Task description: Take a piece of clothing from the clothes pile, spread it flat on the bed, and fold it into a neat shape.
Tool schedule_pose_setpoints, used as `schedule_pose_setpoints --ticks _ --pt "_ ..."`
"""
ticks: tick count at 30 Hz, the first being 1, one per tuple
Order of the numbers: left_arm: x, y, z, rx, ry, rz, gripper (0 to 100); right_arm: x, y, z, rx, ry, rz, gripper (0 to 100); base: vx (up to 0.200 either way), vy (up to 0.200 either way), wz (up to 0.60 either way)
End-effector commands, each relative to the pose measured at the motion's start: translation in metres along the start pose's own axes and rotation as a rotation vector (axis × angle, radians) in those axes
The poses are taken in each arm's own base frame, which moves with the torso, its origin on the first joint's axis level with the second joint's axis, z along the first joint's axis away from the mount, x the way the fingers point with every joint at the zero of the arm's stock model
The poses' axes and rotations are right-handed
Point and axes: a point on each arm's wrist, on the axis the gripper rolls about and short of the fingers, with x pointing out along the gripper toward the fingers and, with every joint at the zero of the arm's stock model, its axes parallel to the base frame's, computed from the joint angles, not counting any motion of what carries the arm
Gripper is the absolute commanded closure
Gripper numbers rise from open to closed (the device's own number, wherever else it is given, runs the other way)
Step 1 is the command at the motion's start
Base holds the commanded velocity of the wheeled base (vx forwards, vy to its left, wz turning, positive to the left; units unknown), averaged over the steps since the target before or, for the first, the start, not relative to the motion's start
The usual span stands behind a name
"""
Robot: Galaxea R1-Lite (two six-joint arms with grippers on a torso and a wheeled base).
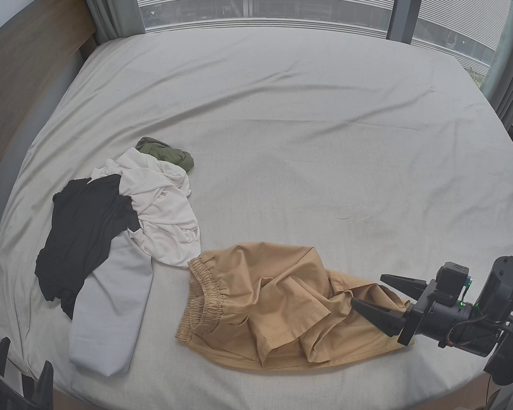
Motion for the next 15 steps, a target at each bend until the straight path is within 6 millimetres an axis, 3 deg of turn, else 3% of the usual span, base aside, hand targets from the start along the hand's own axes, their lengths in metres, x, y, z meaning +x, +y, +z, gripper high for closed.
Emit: schedule_pose_setpoints --ticks 1,15 --pt "0.0 0.0 -0.005 -0.002 0.003 -0.001 0 0.017 0.015 -0.015 0.011 0.077 0.078 0 0.0 0.0 0.0" --pt "0.0 0.0 -0.005 -0.007 0.005 -0.003 0 0.033 0.024 -0.045 0.016 0.214 0.114 0 0.0 0.0 0.0"
